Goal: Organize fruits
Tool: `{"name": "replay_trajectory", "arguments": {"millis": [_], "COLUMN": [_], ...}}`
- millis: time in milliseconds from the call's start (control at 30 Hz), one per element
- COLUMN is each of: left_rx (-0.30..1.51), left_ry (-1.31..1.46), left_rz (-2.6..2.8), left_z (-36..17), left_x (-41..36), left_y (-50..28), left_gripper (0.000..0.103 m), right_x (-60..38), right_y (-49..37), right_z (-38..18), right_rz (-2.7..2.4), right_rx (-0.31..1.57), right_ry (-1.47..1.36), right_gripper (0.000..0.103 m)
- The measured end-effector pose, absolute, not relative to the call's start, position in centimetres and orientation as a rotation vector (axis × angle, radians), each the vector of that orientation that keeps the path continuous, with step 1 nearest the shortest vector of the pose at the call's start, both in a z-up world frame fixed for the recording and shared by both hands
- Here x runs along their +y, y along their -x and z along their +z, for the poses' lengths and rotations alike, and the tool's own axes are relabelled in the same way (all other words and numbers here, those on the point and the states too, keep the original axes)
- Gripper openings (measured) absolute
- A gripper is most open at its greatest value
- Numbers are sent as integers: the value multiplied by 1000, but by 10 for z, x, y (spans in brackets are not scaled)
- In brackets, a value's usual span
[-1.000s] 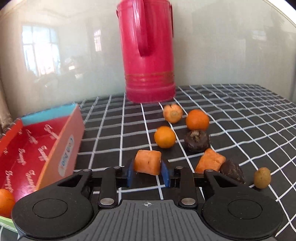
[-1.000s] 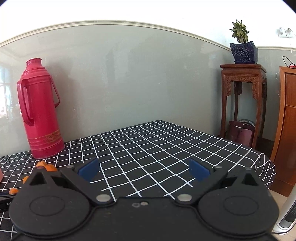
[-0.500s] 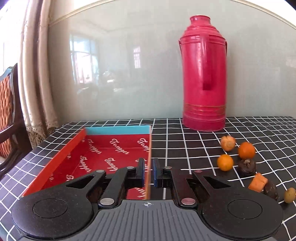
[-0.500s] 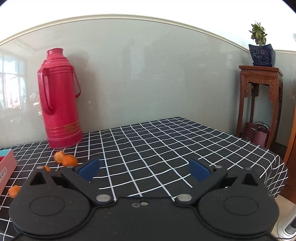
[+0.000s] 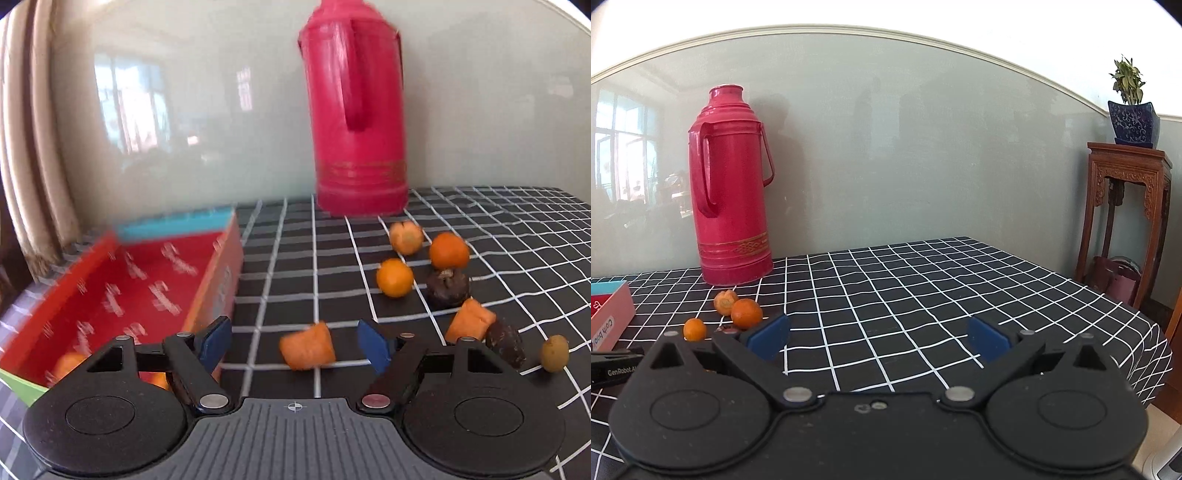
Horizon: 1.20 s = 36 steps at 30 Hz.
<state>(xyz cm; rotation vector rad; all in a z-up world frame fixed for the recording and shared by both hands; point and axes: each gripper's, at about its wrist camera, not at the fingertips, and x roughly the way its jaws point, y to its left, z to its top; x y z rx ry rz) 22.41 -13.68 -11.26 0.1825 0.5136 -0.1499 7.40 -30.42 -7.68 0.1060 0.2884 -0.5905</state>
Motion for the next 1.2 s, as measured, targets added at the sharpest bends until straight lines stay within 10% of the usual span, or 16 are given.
{"name": "replay_trajectory", "arguments": {"millis": [1200], "left_rx": [574], "left_ry": [-109], "left_rz": [-51], "left_z": [-113], "left_x": [-162], "left_y": [-233], "left_gripper": [80], "right_x": [-284], "right_y": [-109], "right_z": [-104], "right_rz": [-483], "right_rx": [436], "right_ry": [-47], "right_gripper": [97]}}
